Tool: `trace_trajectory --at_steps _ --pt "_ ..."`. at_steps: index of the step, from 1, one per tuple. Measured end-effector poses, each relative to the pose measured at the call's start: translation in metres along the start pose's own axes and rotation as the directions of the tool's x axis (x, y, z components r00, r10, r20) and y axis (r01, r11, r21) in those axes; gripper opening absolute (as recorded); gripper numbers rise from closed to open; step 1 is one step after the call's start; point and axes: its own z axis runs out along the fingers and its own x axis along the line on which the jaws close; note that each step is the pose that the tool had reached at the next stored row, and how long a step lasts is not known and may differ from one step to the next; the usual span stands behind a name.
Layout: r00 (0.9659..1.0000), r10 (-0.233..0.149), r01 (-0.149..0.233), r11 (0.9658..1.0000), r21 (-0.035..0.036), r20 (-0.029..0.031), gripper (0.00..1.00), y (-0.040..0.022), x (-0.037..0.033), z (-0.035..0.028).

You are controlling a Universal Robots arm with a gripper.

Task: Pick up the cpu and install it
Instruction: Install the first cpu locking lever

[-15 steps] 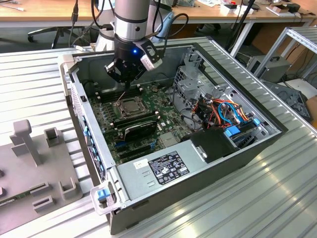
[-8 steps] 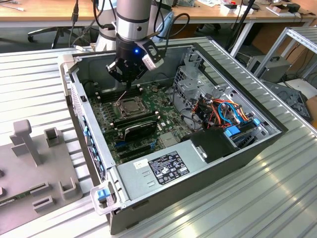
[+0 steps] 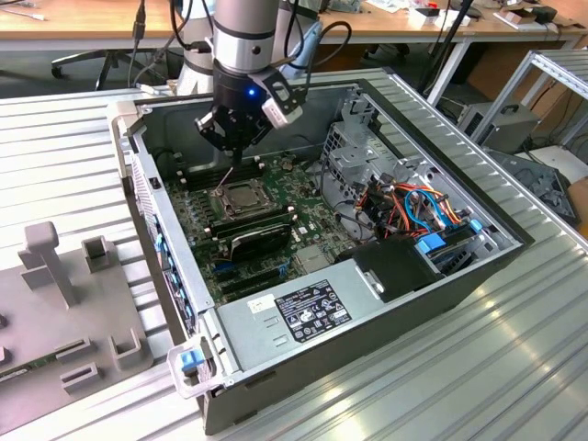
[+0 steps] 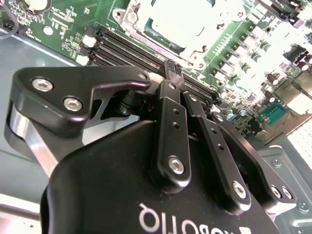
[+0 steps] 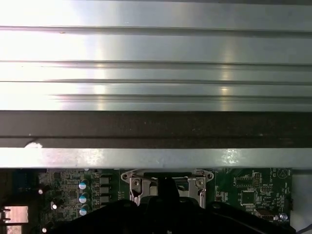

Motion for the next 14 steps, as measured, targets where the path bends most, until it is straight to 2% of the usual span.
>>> trace_trajectory --at_steps 5,14 --pt "1.0000 0.000 0.000 1.0000 -0.0021 0.0046 0.11 0.0000 0.0102 -0.0006" --pt "1.0000 0.000 0.000 1.0000 -0.0027 0.0044 0.11 0.0000 0.0132 -0.0007"
